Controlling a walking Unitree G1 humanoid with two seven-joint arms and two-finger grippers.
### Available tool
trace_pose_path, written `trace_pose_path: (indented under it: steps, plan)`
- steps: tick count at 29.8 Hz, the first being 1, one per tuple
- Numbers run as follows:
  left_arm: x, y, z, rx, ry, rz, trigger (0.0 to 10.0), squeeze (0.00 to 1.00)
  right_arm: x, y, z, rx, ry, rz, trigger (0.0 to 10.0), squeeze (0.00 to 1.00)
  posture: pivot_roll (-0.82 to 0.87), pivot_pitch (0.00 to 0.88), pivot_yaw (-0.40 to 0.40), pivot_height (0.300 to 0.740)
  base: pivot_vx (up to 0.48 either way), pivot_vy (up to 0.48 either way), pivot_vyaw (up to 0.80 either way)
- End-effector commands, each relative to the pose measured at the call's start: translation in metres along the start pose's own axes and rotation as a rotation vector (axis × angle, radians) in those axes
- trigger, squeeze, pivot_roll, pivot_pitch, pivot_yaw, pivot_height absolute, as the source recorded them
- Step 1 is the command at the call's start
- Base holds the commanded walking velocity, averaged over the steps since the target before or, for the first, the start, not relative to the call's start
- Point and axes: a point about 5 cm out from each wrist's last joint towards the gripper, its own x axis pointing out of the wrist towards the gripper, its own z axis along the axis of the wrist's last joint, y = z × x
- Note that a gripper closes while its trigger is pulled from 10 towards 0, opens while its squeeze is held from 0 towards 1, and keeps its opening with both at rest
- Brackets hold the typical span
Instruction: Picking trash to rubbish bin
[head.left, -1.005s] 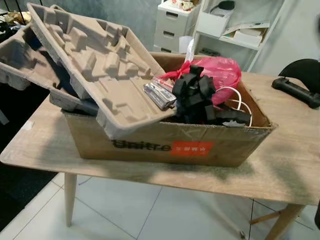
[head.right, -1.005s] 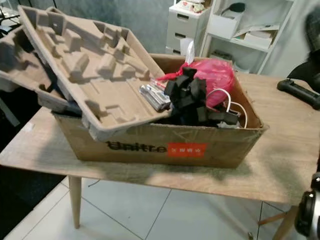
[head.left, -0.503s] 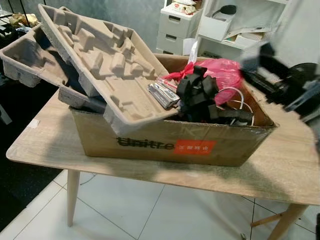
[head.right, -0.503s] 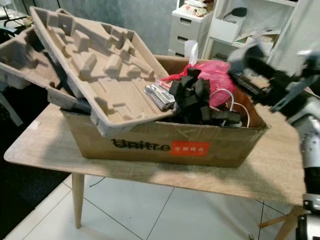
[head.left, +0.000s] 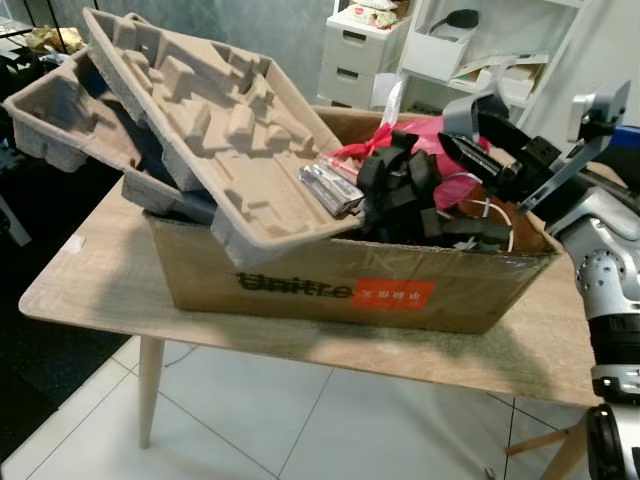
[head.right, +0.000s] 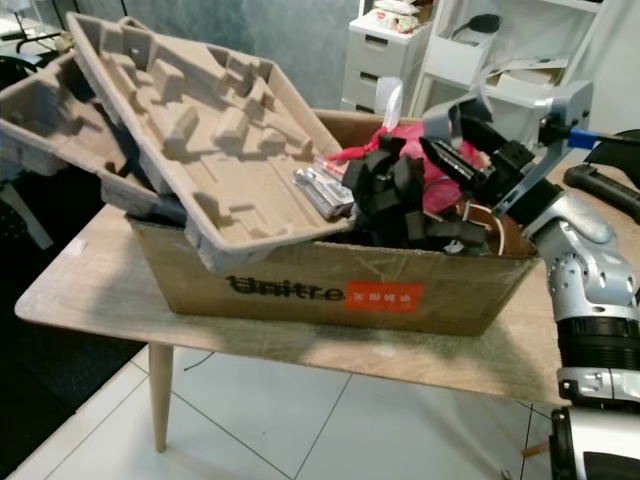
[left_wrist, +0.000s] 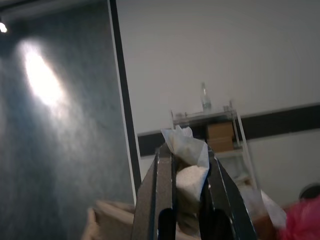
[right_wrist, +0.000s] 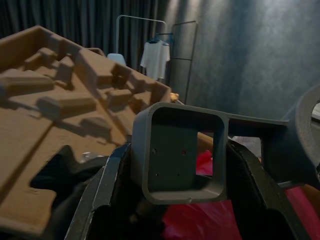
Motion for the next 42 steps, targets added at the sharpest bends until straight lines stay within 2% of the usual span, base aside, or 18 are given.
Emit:
trace_pose_path:
  steps: [1,2,5,11,13,21,27,30,32,33,34,35,36,37,38,39,42]
  plan:
    - [0.014,-0.019,-0.006,-0.001,0.012,-0.074,10.0,0.00,-0.001,-0.005,0.003,0.004,-0.011,-0.045,10.0,0.00,0.08,0.061,-0.055,0.740,0.000,0.000,0.00]
    - [0.014,-0.019,-0.006,-0.001,0.012,-0.074,10.0,0.00,-0.001,-0.005,0.003,0.004,-0.011,-0.045,10.0,0.00,0.08,0.061,-0.055,0.740,0.000,0.000,0.00]
    - [0.027,-0.041,-0.012,-0.018,0.037,-0.172,10.0,0.00,0.002,-0.007,-0.006,0.018,0.015,-0.096,10.0,0.00,0.07,0.060,-0.049,0.740,0.000,0.000,0.00]
    - [0.036,-0.059,-0.016,0.003,0.070,-0.242,10.0,0.00,0.007,-0.005,-0.015,0.031,0.035,-0.117,10.0,0.00,0.07,0.059,-0.046,0.740,0.000,0.000,0.00]
    - [0.042,-0.071,-0.017,0.022,0.090,-0.288,10.0,0.00,0.012,-0.001,-0.023,0.043,0.058,-0.118,10.0,0.00,0.08,0.059,-0.045,0.740,0.000,0.000,0.00]
    - [0.061,-0.094,-0.033,0.044,0.143,-0.270,10.0,0.00,0.033,0.021,-0.042,0.104,0.072,-0.078,10.0,0.00,0.09,0.062,-0.039,0.740,0.000,0.000,0.00]
    - [0.075,-0.110,-0.049,0.051,0.176,-0.229,10.0,0.00,0.046,0.033,-0.048,0.126,0.067,-0.041,10.0,0.00,0.09,0.066,-0.037,0.740,0.000,0.000,0.00]
    - [0.083,-0.125,-0.057,0.095,0.191,-0.250,10.0,0.00,0.050,0.038,-0.047,0.130,0.062,-0.024,10.0,0.00,0.09,0.074,-0.033,0.740,0.000,0.000,0.00]
    - [0.084,-0.128,-0.058,0.107,0.194,-0.264,10.0,0.00,0.051,0.039,-0.046,0.130,0.060,-0.021,10.0,0.00,0.09,0.074,-0.033,0.740,0.000,0.000,0.00]
    - [0.085,-0.130,-0.058,0.122,0.198,-0.272,10.0,0.12,0.051,0.039,-0.045,0.130,0.056,-0.021,10.0,0.00,0.08,0.079,-0.030,0.740,0.000,0.000,0.00]
    - [0.085,-0.130,-0.058,0.122,0.198,-0.272,10.0,0.12,0.051,0.039,-0.045,0.130,0.056,-0.021,10.0,0.00,0.08,0.079,-0.030,0.740,0.000,0.000,0.00]
    - [0.086,-0.131,-0.059,0.142,0.206,-0.280,10.0,0.82,0.051,0.039,-0.044,0.131,0.051,-0.021,10.0,0.00,0.08,0.081,-0.029,0.740,0.000,0.000,0.00]
    - [0.086,-0.131,-0.060,0.165,0.216,-0.287,10.0,1.00,0.050,0.038,-0.042,0.132,0.046,-0.022,10.0,0.00,0.08,0.083,-0.027,0.740,0.000,0.000,0.00]
    - [0.086,-0.131,-0.060,0.165,0.216,-0.287,10.0,1.00,0.050,0.038,-0.042,0.132,0.046,-0.022,10.0,0.00,0.08,0.083,-0.027,0.740,0.000,0.000,0.00]
    - [0.085,-0.132,-0.063,0.210,0.241,-0.305,10.0,1.00,0.050,0.039,-0.041,0.132,0.038,-0.020,10.0,0.00,0.08,0.083,-0.027,0.740,0.000,0.000,0.00]
    - [0.085,-0.132,-0.063,0.210,0.241,-0.305,10.0,1.00,0.050,0.039,-0.041,0.132,0.038,-0.020,10.0,0.00,0.08,0.083,-0.027,0.740,0.000,0.000,0.00]
    - [0.085,-0.134,-0.070,0.285,0.275,-0.317,10.0,1.00,0.050,0.040,-0.037,0.143,0.005,-0.011,10.0,0.00,0.07,0.085,-0.025,0.740,0.000,0.000,0.00]
